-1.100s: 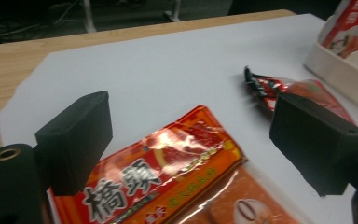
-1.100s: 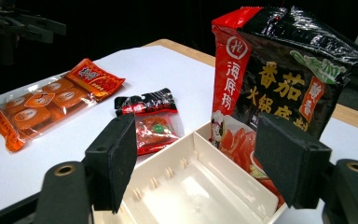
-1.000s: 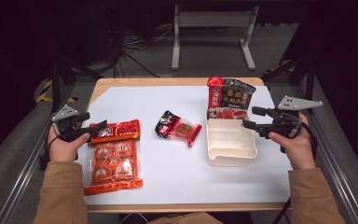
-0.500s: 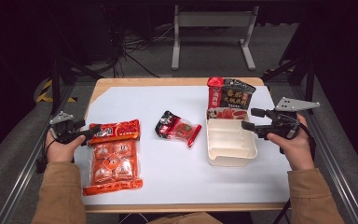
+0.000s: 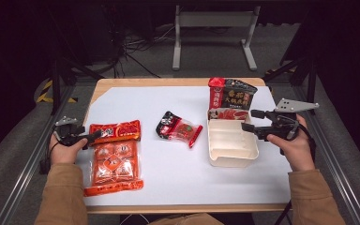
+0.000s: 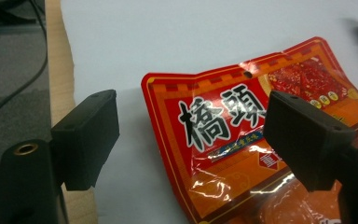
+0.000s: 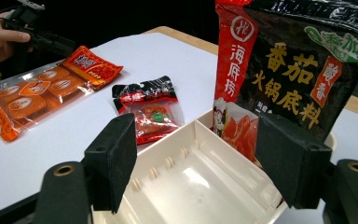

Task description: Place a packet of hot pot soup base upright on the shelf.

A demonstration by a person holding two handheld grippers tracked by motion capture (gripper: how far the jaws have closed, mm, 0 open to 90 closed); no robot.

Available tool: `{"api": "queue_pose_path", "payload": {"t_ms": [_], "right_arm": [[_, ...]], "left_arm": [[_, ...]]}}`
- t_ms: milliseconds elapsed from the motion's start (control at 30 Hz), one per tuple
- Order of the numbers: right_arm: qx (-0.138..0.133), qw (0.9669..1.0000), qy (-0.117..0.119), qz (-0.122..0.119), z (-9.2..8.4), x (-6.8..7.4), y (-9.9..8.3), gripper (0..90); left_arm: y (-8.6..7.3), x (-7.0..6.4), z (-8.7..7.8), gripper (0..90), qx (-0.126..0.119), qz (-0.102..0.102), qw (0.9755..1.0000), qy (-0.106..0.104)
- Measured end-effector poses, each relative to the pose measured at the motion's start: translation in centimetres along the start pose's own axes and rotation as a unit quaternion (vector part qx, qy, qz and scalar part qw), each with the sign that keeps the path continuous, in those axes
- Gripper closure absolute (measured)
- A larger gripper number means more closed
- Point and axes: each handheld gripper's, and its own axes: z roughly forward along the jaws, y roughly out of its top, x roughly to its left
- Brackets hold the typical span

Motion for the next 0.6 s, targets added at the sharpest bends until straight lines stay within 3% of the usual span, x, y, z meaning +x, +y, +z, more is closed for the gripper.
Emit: {"api": "queue_pose_path", "payload": {"t_ms": [200,333,433,500,600], "right_arm": [[0.003,1.0000,-0.001,0.001,0.14,0.03,-0.12,29.7],[0.002,1.0000,-0.006,-0.001,0.17,0.00,-0.17,29.9],[0.001,1.0000,-0.005,0.000,0.15,-0.01,-0.19,29.9],[0.001,1.0000,-0.005,0.001,0.12,-0.03,-0.21,29.9],[0.002,1.0000,-0.004,0.001,0.20,-0.04,-0.24,29.9]], "left_arm": [[-0.31,0.49,0.59,18.6,0.019,-0.013,0.9997,-0.012],[-0.42,0.56,0.97,20.9,0.023,-0.017,0.9991,-0.032],[-0.43,0.57,1.06,22.4,0.019,-0.012,0.9988,-0.044],[-0.34,0.34,0.94,27.8,0.009,-0.010,0.9979,-0.063],[-0.10,-0.17,0.71,32.5,0.000,0.000,0.9973,-0.073]]}}
